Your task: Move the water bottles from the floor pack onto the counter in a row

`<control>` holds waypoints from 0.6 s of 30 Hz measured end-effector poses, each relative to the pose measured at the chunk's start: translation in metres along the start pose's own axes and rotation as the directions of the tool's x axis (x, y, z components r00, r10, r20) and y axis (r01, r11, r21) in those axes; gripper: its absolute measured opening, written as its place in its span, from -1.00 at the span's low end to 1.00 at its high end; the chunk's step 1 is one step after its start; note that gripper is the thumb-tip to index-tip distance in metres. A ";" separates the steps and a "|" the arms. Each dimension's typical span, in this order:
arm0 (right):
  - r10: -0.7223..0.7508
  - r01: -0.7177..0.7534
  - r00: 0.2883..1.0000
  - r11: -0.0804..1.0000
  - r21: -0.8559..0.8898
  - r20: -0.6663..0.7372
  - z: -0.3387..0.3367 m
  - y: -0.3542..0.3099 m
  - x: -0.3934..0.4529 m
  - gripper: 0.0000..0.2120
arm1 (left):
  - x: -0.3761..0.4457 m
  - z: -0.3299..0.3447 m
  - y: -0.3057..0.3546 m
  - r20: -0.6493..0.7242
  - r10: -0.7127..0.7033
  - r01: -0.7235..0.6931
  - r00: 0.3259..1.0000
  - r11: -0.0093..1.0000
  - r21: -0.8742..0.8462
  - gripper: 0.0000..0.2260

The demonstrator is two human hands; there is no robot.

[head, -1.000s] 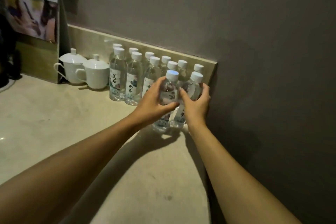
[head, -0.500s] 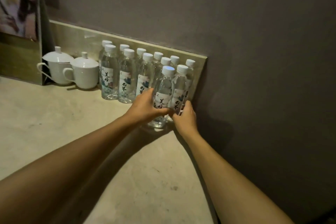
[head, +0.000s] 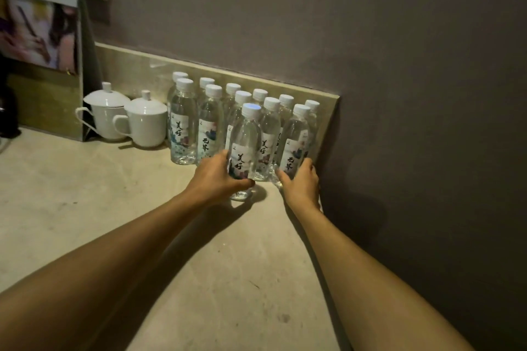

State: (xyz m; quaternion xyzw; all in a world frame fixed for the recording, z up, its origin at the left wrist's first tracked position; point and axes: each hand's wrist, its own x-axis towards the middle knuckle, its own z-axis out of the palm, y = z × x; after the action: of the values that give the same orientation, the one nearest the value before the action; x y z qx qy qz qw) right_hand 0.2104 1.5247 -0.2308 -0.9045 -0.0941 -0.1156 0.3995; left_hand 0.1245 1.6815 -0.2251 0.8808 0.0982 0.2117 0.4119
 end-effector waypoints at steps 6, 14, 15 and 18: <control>-0.004 0.004 1.000 1.000 -0.006 -0.006 0.003 -0.004 0.004 -0.52 | 0.001 -0.003 0.001 0.000 0.003 -0.003 1.000 1.000 -0.017 -0.52; -0.026 0.027 1.000 0.998 -0.048 0.008 0.001 -0.004 0.004 -0.52 | 0.002 -0.008 -0.002 -0.001 -0.001 0.001 1.000 1.000 -0.031 -0.51; -0.029 0.030 0.999 0.998 -0.050 0.013 0.001 -0.003 0.005 -0.53 | 0.002 -0.009 -0.003 -0.004 -0.002 0.002 1.000 1.000 -0.030 -0.52; -0.041 0.042 0.999 0.997 -0.066 0.020 0.000 -0.003 0.006 -0.53 | 0.000 -0.015 -0.006 -0.017 -0.006 0.005 1.000 0.999 -0.032 -0.48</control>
State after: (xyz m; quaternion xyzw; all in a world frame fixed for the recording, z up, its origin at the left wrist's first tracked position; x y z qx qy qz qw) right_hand 0.2151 1.5271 -0.2271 -0.9162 -0.1126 -0.1185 0.3658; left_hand 0.1176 1.6960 -0.2209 0.8720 0.1008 0.2199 0.4256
